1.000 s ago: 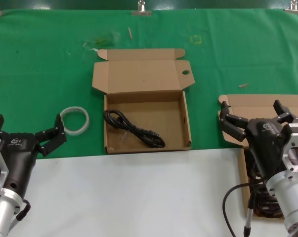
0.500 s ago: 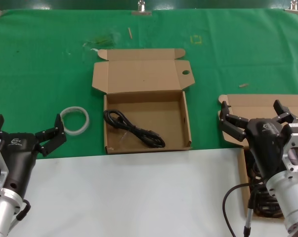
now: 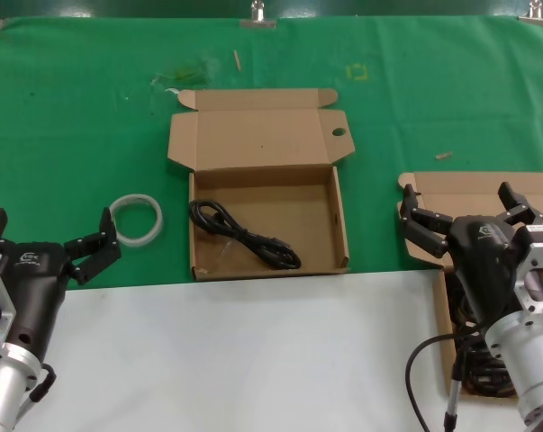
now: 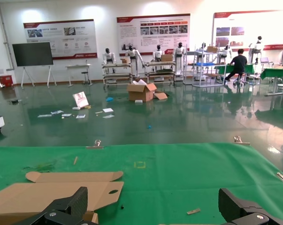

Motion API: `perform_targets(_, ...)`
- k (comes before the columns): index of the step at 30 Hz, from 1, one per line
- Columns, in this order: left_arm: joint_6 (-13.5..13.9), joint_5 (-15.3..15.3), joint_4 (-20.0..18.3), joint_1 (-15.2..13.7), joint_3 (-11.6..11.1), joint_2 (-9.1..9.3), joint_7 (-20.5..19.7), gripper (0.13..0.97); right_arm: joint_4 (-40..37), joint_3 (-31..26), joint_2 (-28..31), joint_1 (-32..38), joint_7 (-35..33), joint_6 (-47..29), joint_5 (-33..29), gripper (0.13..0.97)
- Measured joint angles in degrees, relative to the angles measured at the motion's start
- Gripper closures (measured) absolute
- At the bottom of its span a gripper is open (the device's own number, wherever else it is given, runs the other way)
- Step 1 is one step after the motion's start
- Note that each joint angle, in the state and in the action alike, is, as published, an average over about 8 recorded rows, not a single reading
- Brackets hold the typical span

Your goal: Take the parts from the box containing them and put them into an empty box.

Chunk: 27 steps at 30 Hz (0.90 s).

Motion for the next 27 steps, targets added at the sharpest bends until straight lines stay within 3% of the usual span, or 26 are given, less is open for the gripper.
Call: perform_targets(27,0.0,0.0,0.0,0.0,0.0,0.00,0.0,0.132,0.0,0.0,0.0,0.0,0.0,0.0,0.0,0.129)
